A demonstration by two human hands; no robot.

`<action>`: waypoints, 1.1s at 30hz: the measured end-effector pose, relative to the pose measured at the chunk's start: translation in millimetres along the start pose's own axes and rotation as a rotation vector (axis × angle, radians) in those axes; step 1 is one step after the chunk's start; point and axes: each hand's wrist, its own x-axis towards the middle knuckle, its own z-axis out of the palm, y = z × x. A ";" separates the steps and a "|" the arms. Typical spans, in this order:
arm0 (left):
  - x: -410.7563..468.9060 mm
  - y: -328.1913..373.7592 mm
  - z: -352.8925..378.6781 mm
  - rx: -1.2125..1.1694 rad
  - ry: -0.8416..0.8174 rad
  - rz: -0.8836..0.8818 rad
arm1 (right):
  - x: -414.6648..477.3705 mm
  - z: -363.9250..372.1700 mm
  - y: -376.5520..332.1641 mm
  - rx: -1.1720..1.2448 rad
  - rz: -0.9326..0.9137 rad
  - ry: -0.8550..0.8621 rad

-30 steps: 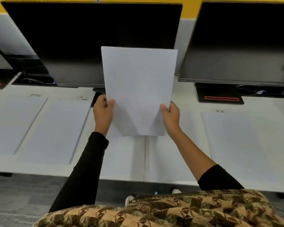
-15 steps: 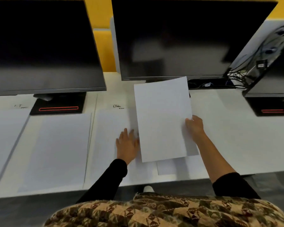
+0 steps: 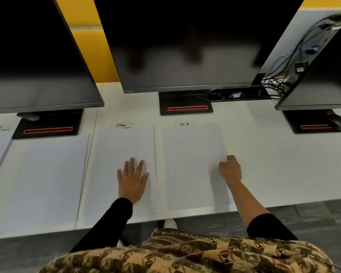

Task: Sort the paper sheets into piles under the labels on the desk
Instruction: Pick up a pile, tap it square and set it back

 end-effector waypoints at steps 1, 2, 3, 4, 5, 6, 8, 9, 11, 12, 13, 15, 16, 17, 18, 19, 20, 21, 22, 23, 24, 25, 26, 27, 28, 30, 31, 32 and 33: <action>0.0 -0.2 0.7 -0.003 0.004 0.000 | 0.7 1.0 -0.2 -0.022 0.000 0.005; 0.2 -0.6 1.6 -0.007 0.008 0.000 | 0.9 1.7 -1.1 -0.051 -0.002 0.009; 0.3 -0.9 1.8 -0.010 0.009 0.001 | 1.5 2.4 -1.5 -0.084 -0.004 0.018; 0.3 -1.5 2.1 -0.014 0.011 0.003 | 1.9 2.9 -2.6 -0.117 -0.003 0.026; 0.3 -1.9 2.1 -0.021 0.014 0.006 | 3.0 3.7 -3.1 -0.147 0.000 0.033; 0.6 -2.6 2.3 -0.020 0.018 0.008 | 2.6 4.7 -4.3 -0.174 0.008 0.038; 1.0 -3.8 1.3 -0.022 0.023 0.011 | 0.7 6.5 -8.6 -0.222 0.029 0.062; 1.4 -3.7 -0.2 -0.025 0.020 0.013 | -1.3 7.4 -12.3 -0.239 0.034 0.079; 1.7 -5.5 -3.0 -0.024 0.006 0.014 | -8.1 13.3 -25.2 -0.242 0.008 0.115; 1.6 -7.2 -5.9 -0.040 0.006 0.010 | -13.3 18.9 -34.4 -0.233 -0.027 0.125; 0.9 -7.6 -9.4 -0.067 0.009 0.002 | -18.8 24.3 -43.5 -0.223 -0.073 0.130; 1.0 -14.8 -16.4 -0.131 0.033 -0.027 | -33.0 40.0 -64.6 -0.199 -0.195 0.126; 1.4 -23.3 -21.1 -0.153 0.052 -0.045 | -42.3 51.3 -76.3 -0.177 -0.266 0.114; 2.6 -31.0 -26.6 -0.175 0.074 -0.060 | -50.9 61.3 -86.0 -0.143 -0.338 0.091; 3.4 -40.9 -33.1 -0.204 0.101 -0.084 | -61.3 72.3 -96.0 -0.099 -0.411 0.050; 3.7 -55.8 -40.0 -0.229 0.131 -0.118 | -74.1 86.1 -106.7 -0.050 -0.482 -0.013; 3.5 -74.1 -47.0 -0.249 0.159 -0.157 | -88.7 101.8 -117.1 0.001 -0.543 -0.084; 4.1 -89.0 -52.9 -0.262 0.184 -0.195 | -101.6 113.6 -124.9 0.047 -0.584 -0.157; 3.5 -108.9 -60.1 -0.284 0.201 -0.244 | -117.4 128.6 -134.3 0.092 -0.610 -0.229; 2.8 -124.8 -65.1 -0.316 0.217 -0.292 | -131.3 140.4 -140.8 0.123 -0.621 -0.298; 1.0 -145.5 -71.5 -0.362 0.228 -0.345 | -147.0 156.3 -148.3 0.135 -0.637 -0.357; -0.5 -162.4 -76.5 -0.409 0.231 -0.395 | -160.7 169.3 -153.5 0.130 -0.653 -0.403; -1.3 -178.6 -80.8 -0.447 0.225 -0.446 | -172.9 182.2 -157.9 0.110 -0.675 -0.443; -2.4 -196.9 -85.2 -0.471 0.216 -0.499 | -186.2 196.0 -162.8 0.089 -0.685 -0.484; -2.0 -211.2 -88.7 -0.478 0.200 -0.549 | -196.3 207.0 -166.2 0.069 -0.691 -0.518; -2.2 -242.1 -94.9 -0.451 0.157 -0.632 | -217.7 231.0 -174.4 0.055 -0.681 -0.572; -1.9 -255.5 -96.9 -0.425 0.130 -0.659 | -226.8 241.2 -178.8 0.048 -0.671 -0.587; -1.2 -264.4 -98.1 -0.399 0.102 -0.679 | -232.5 248.8 -182.2 0.028 -0.666 -0.593; -0.9 -275.0 -98.7 -0.368 0.070 -0.690 | -239.5 257.7 -186.2 -0.005 -0.661 -0.599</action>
